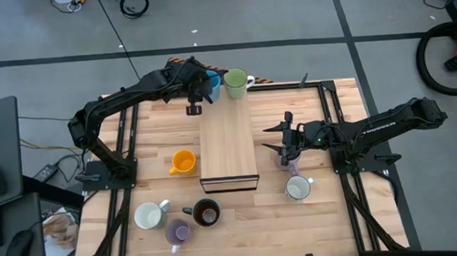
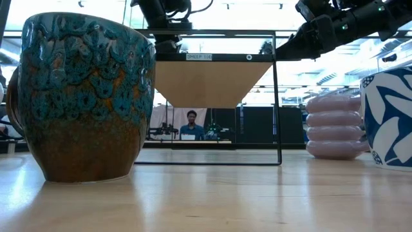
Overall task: Place coffee mugs
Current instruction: Put the blue mug on the shelf
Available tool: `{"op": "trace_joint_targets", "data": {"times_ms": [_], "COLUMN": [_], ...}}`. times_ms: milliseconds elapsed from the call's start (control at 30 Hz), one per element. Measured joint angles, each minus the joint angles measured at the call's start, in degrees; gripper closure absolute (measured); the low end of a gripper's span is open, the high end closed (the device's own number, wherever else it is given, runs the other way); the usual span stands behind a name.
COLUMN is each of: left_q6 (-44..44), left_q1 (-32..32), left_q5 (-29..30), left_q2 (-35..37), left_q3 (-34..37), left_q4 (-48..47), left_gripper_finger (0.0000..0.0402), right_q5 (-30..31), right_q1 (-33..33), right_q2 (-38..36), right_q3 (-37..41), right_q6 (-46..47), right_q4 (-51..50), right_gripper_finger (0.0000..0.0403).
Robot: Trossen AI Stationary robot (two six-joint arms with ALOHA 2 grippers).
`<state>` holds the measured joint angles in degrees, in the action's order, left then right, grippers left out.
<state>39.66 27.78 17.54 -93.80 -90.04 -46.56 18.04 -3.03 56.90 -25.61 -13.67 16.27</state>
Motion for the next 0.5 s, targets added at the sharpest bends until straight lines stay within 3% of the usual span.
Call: {"op": "trace_joint_targets", "data": {"times_ms": [400, 500], "left_q6": [0.62, 1.90], "left_q1": [-0.72, -1.41], "left_q5": [-0.77, 1.44], "left_q2": [0.00, 0.15], "left_q3": [0.00, 0.02], "left_q4": [0.12, -0.11], "left_gripper_finger": [0.0279, 0.0279], "right_q5": [-0.12, -0.13], "right_q1": [0.00, 0.00], "right_q2": [0.00, 0.00], "right_q3": [0.00, 0.00], "right_q6": [0.00, 0.00], "right_q4": [-0.02, -0.04], "right_gripper_finger": [0.0174, 0.0174]}}
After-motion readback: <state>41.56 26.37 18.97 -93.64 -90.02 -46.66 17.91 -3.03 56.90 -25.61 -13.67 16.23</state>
